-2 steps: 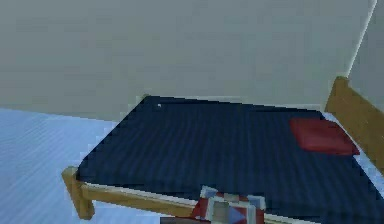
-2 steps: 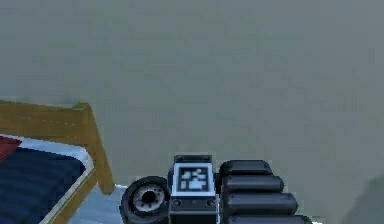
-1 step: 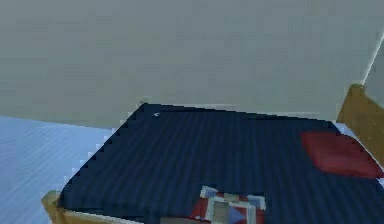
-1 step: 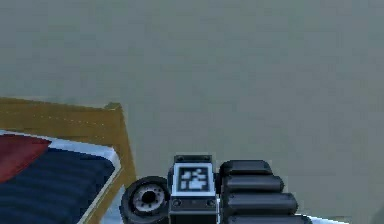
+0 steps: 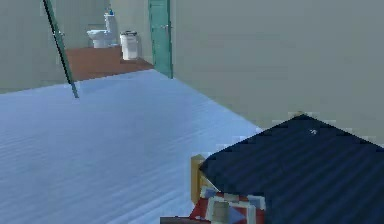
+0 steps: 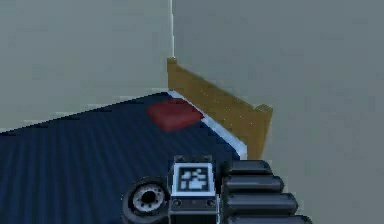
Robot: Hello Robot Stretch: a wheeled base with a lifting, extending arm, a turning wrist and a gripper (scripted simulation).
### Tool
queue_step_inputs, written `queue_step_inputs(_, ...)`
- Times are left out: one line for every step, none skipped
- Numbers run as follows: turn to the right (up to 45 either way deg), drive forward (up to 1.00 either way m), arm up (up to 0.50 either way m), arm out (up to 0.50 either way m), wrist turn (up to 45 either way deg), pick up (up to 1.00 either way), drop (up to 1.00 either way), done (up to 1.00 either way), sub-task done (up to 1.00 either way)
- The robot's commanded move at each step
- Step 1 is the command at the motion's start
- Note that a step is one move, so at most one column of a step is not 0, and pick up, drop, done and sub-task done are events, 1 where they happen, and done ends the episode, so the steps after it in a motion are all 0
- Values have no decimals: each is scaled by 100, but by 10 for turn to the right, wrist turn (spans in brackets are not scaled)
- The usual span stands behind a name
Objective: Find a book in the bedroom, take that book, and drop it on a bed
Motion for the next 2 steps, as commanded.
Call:
queue_step_inputs(-450,0,0,0,0,0,0,0,0)
queue_step_inputs(-450,0,0,0,0,0,0,0,0)
